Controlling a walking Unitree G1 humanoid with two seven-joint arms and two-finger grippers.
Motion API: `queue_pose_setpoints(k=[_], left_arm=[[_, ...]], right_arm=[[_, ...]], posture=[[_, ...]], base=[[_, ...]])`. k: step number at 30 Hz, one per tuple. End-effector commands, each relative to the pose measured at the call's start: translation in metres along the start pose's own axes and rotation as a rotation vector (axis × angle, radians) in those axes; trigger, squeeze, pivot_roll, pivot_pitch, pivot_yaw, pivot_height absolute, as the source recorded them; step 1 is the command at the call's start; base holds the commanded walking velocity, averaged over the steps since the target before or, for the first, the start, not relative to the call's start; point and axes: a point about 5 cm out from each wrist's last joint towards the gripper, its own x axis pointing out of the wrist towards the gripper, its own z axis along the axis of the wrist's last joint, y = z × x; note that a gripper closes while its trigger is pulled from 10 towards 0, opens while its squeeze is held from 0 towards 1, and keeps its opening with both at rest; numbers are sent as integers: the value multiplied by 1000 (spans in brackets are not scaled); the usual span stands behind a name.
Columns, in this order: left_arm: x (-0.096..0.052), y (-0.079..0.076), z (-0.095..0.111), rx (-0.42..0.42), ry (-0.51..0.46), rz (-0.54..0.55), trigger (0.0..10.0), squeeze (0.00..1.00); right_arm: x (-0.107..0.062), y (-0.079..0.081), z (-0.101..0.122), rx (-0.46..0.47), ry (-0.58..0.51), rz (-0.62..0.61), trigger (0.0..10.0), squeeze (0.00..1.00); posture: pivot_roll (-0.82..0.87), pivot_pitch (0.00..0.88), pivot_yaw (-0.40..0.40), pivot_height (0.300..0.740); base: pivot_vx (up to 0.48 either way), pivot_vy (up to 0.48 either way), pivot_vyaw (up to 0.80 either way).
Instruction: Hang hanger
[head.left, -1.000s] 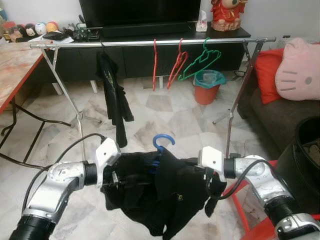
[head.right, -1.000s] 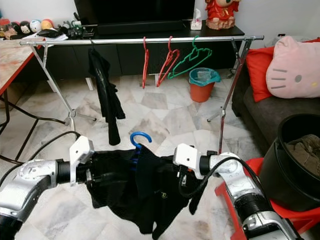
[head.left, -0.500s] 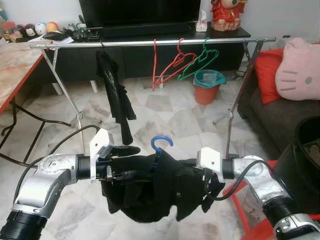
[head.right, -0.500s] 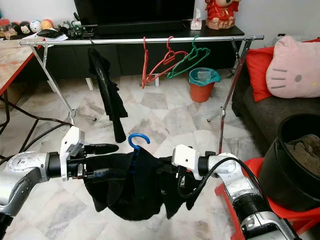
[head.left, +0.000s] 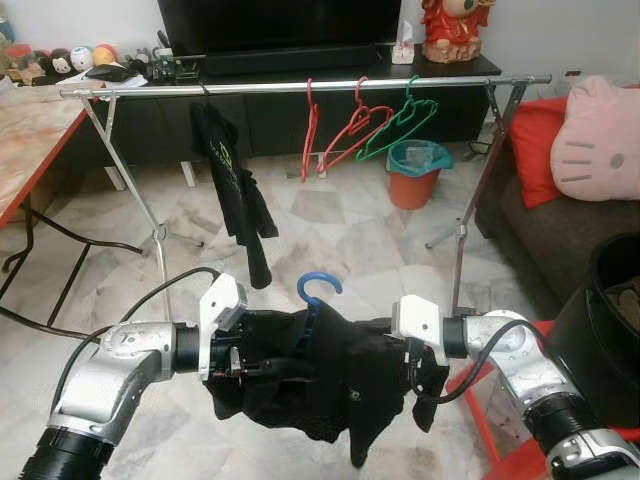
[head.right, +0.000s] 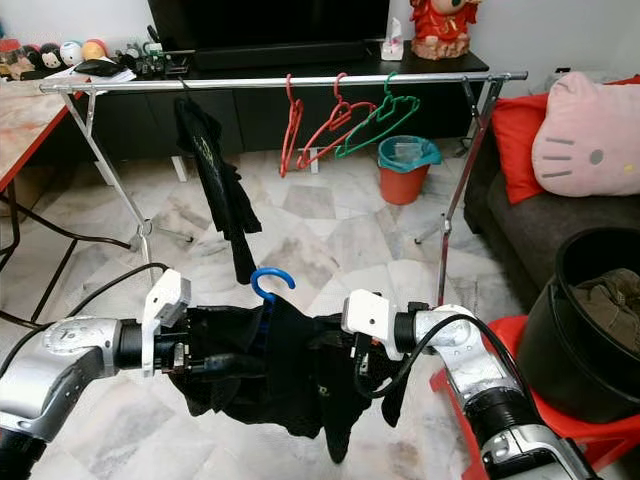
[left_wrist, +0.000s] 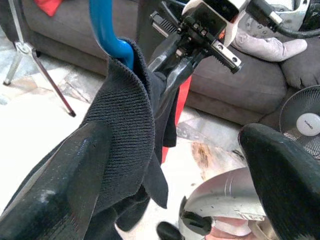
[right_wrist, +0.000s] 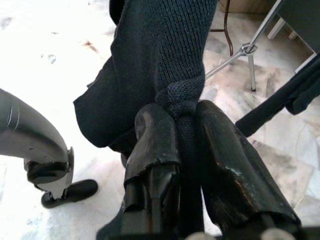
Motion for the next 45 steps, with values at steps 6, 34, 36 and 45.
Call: queue_pose_setpoints(k=[6,34,36,45], left_arm=[[12,3,-3,6,-8,27,10000,1000],[-25,21,-12,-17,24,139,10000,0],[-21,21,-15,-25,19,145,10000,0],[-14,21,-15,-44,-16,125,10000,0]], right_arm=[[6,-3,22,-66,-100,4,0,0],[5,-1,19,-58,-85,11,0,0],[6,0,20,-57,-95,20,0,0],[6,3,22,-53,-111,45,0,0]], posture=[[-22,0,62,740],[-20,0,64,740],[-20,0,64,740],[-26,0,63,740]], base=[[0,0,0],[0,0,0],[0,0,0],[0,0,0]])
